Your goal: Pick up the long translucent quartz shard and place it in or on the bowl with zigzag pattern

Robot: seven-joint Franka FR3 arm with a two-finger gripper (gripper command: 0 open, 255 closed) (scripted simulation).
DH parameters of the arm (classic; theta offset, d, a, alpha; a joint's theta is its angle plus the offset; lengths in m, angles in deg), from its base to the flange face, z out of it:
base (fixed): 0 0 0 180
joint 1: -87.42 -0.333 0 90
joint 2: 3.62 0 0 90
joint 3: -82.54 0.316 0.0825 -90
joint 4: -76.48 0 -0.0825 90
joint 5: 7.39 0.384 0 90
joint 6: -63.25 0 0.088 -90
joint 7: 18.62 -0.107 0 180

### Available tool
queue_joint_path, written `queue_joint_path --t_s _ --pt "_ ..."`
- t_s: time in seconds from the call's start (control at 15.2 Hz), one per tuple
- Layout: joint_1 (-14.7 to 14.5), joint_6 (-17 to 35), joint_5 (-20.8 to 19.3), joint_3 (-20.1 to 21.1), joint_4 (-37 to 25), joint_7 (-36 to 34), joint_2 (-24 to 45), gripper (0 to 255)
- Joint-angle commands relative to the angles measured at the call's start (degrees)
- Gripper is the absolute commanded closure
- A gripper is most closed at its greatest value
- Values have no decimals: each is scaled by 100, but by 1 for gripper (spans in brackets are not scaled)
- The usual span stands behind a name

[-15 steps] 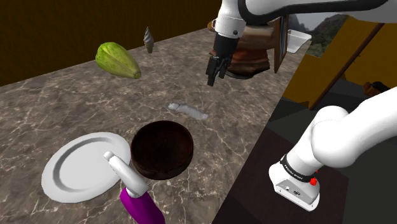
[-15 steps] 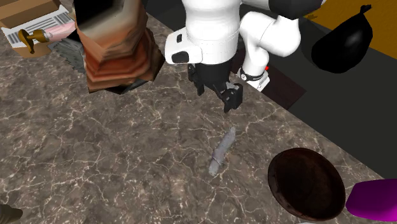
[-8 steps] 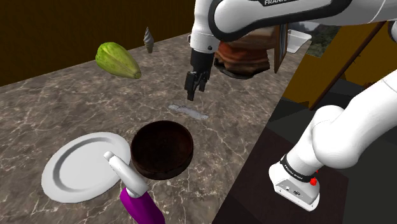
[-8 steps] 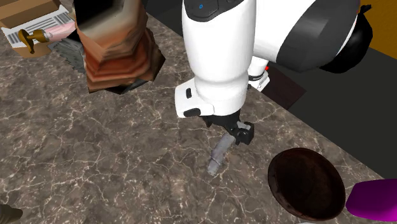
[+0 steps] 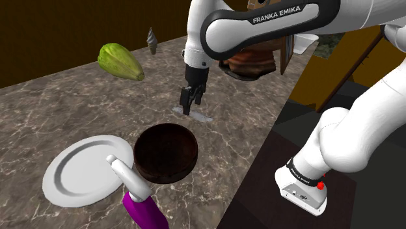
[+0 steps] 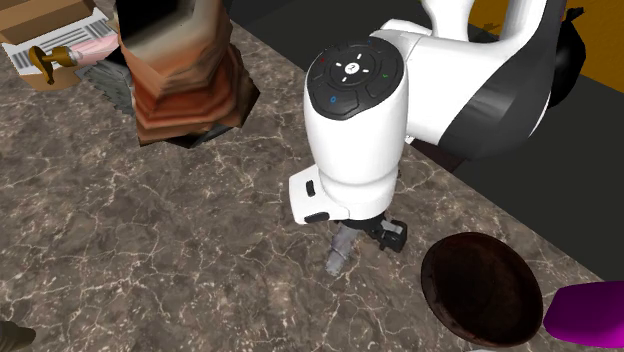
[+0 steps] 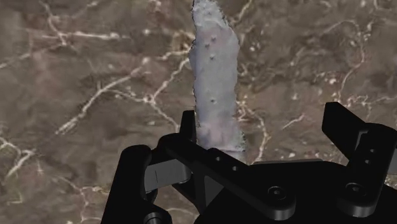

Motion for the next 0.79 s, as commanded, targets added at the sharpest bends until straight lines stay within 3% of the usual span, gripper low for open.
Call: queue_joint_path --t_s 0.0,0.53,0.59,0.73 --pt "-14 154 13 19 102 2 47 0" --pt "-18 199 17 25 132 4 60 0" --pt "-18 199 17 25 132 3 60 255" --pt "-18 199 17 25 132 3 60 255"
